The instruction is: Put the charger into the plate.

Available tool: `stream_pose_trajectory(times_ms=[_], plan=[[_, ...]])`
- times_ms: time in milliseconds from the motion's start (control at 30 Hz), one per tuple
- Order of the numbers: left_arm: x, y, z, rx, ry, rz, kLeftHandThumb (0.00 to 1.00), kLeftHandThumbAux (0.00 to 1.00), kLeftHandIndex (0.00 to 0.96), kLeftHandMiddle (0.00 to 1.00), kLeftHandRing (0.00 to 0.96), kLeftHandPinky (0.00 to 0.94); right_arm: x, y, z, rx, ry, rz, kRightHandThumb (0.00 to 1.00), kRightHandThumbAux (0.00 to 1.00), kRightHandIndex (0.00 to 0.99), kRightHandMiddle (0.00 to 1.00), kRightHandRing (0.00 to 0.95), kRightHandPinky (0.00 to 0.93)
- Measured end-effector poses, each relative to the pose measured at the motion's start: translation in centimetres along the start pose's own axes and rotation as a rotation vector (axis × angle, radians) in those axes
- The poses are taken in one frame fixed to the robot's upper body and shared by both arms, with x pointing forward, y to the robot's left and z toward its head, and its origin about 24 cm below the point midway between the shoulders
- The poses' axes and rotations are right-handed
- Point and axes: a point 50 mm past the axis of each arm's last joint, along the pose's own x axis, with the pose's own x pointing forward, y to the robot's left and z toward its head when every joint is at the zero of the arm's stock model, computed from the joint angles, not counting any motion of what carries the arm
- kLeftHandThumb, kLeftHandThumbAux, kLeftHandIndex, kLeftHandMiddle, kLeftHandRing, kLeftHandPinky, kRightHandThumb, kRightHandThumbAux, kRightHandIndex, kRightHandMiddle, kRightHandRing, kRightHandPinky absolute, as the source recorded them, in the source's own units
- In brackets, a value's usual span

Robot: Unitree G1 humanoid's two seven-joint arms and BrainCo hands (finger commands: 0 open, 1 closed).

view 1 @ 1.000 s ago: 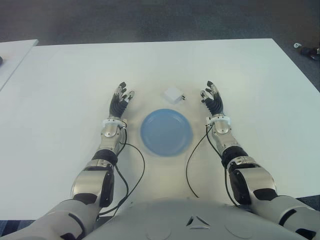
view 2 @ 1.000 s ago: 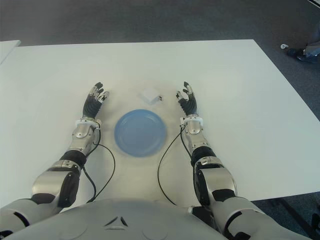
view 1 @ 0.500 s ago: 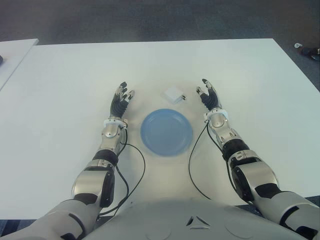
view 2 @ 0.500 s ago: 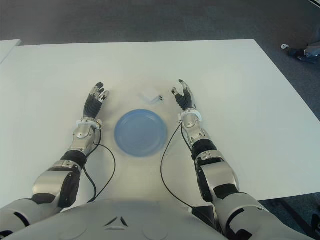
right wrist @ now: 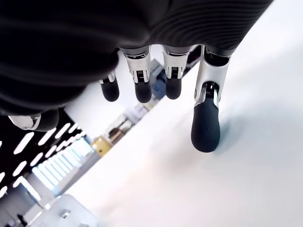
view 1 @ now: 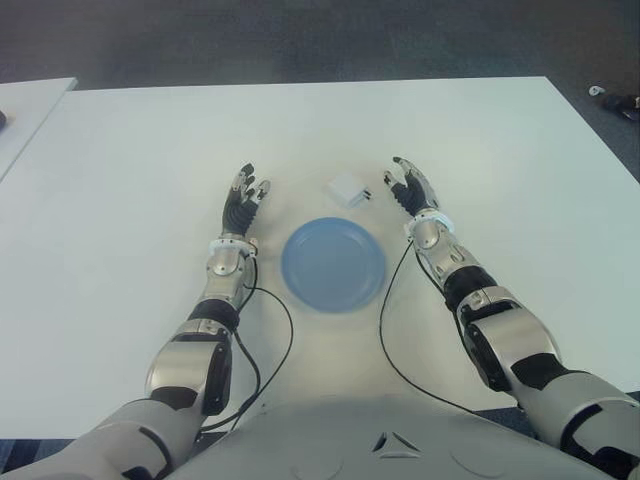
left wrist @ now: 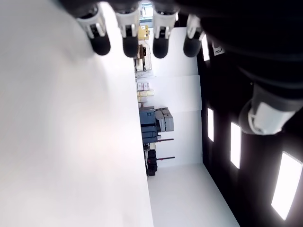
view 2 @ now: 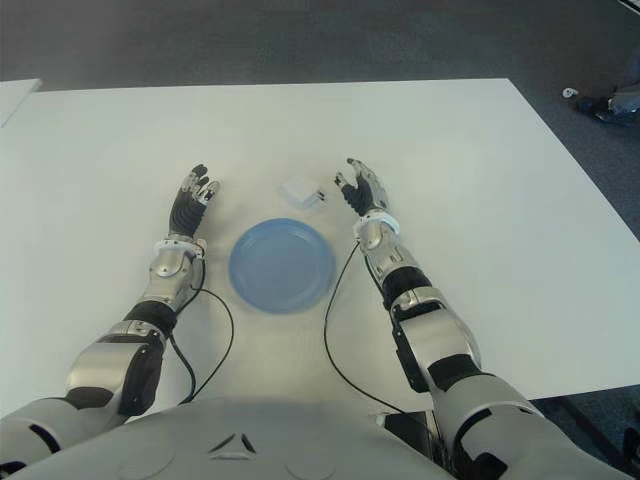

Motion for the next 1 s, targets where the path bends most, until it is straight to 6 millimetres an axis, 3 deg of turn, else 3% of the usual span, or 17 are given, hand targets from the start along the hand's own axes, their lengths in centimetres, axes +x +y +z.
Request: stream_pose_trajectory(times_ms=[600, 1000], plan=[[0.1, -1.0, 0.1, -0.022, 0.001, -0.01, 0.172, 0.468, 0.0, 0.0, 0.0, 0.0, 1.3, 0.7, 2.5, -0.245, -0.003, 0.073, 0.346, 0.093, 0.0, 0.0, 0.0, 0.0], [0.3, -1.6, 0.3, -0.036, 0.001, -0.019, 0.172, 0.475, 0.0, 0.0, 0.0, 0.0, 1.9, 1.9, 5.4, -0.307, -0.036, 0.147, 0.363, 0.09, 0.0, 0.0, 0.0, 0.0]])
